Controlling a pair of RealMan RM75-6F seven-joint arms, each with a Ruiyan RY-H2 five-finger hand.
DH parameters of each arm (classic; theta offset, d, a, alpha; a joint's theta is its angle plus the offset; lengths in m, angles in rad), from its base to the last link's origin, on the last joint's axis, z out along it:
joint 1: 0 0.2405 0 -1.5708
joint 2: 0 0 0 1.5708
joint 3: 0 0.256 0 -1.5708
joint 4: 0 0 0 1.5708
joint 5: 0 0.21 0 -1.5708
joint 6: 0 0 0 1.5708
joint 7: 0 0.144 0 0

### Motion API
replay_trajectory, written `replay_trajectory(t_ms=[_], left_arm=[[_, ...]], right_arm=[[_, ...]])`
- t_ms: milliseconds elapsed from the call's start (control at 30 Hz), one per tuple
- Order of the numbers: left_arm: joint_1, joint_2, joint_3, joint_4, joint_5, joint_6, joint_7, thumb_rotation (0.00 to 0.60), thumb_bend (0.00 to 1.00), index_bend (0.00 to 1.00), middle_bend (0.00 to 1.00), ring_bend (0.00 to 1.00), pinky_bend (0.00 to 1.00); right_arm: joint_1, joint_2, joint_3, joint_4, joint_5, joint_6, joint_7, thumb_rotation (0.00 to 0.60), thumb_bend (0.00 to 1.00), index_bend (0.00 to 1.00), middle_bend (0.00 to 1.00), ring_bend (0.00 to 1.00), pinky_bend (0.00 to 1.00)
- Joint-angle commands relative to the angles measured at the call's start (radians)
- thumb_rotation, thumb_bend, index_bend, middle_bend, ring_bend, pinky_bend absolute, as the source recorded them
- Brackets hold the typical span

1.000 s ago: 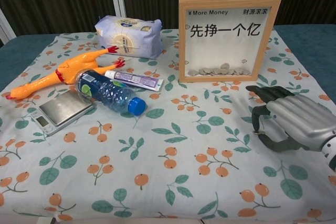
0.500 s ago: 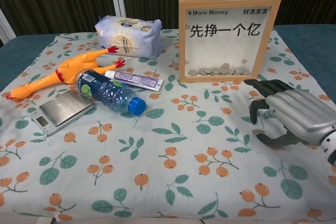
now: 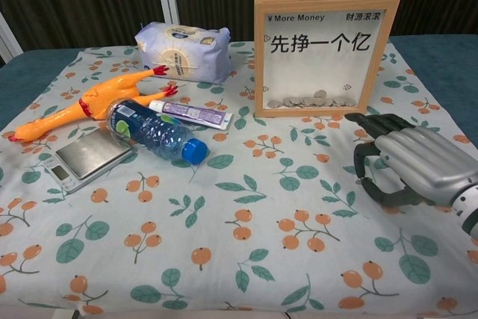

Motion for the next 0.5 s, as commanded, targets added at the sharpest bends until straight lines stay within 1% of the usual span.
replay_trajectory(t_ms=[33,400,500], left_arm=[[0.0,0.0,-0.001,-0.002,-0.001,0.0,0.002,0.6,0.41,0.0,0.0,0.0,0.0],[0.0,0.0,0.001,-0.005,0.0,-0.001,0.007,0.6,0.41,0.0,0.0,0.0,0.0],[0.001,0.001,0.0,-0.006,-0.001,0.0,0.009,0.6,0.41,0.0,0.0,0.0,0.0]], right_arm=[[0.0,0.0,0.001,-0.001,0.002,0.0,-0.002,0.6,0.61,0.65,0.06,0.0,0.0],[0.001,-0.003,0.006,0.003,0.004,0.009,0.005,0.6,0.61,0.7,0.07,0.0,0.0],[0.0,0.005,0.007,-0.012,-0.004,0.026,0.013,0.6,0.61,0.7,0.07,0.0,0.0]])
